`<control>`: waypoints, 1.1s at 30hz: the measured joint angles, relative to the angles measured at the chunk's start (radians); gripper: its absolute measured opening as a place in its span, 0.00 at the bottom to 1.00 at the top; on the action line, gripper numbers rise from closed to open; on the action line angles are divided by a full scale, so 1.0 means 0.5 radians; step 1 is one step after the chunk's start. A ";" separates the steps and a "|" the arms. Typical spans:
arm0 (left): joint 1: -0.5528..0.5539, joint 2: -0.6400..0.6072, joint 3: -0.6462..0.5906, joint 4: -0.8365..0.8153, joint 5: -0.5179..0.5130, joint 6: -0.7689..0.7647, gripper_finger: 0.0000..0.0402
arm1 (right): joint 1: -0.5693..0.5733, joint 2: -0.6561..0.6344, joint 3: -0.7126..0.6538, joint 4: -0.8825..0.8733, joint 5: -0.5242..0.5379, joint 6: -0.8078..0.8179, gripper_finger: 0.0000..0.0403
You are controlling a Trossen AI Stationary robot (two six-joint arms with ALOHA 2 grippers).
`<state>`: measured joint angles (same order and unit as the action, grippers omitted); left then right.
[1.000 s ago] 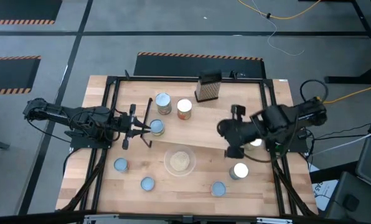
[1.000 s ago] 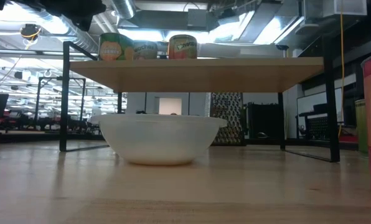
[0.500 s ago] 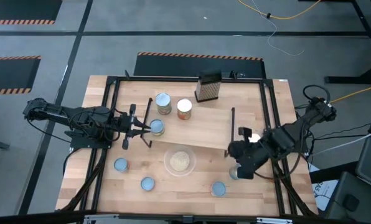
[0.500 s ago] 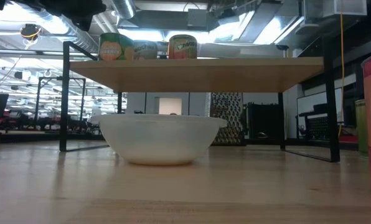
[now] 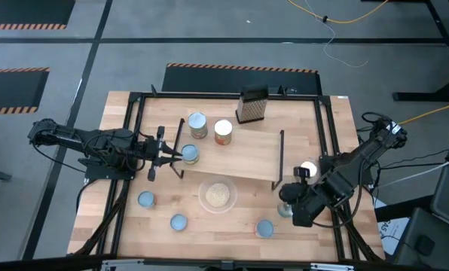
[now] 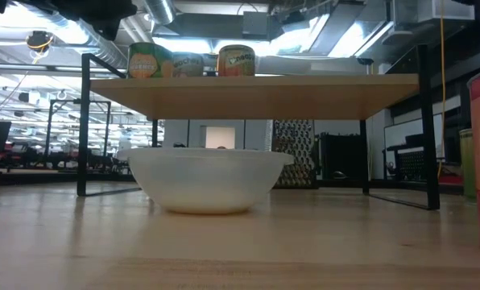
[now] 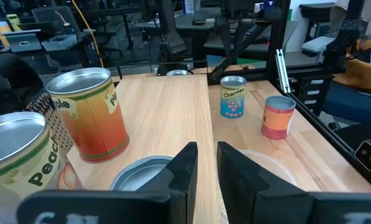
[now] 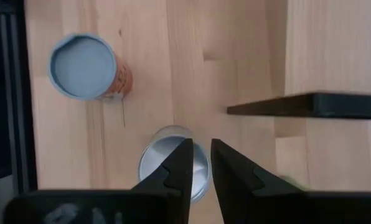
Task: Pick and place cans onto a shelf
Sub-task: Put the small canned pineapples on the shelf
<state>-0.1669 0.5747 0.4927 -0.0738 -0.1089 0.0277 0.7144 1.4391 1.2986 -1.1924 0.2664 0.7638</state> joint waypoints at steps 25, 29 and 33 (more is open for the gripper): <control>-0.006 0.062 0.001 0.391 0.355 -0.529 0.14 | 0.075 0.001 -0.151 0.137 -0.085 0.244 0.15; -0.056 0.172 0.001 0.705 0.350 -0.763 0.14 | 0.075 0.001 -0.151 0.141 -0.085 0.242 0.15; -0.191 0.345 0.001 0.977 0.347 -0.805 0.14 | 0.075 0.001 -0.151 0.141 -0.082 0.230 0.15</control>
<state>-0.2623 0.7470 0.4931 0.4148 0.0645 -0.3750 0.7517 1.4395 1.2232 -1.1221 0.2253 0.8787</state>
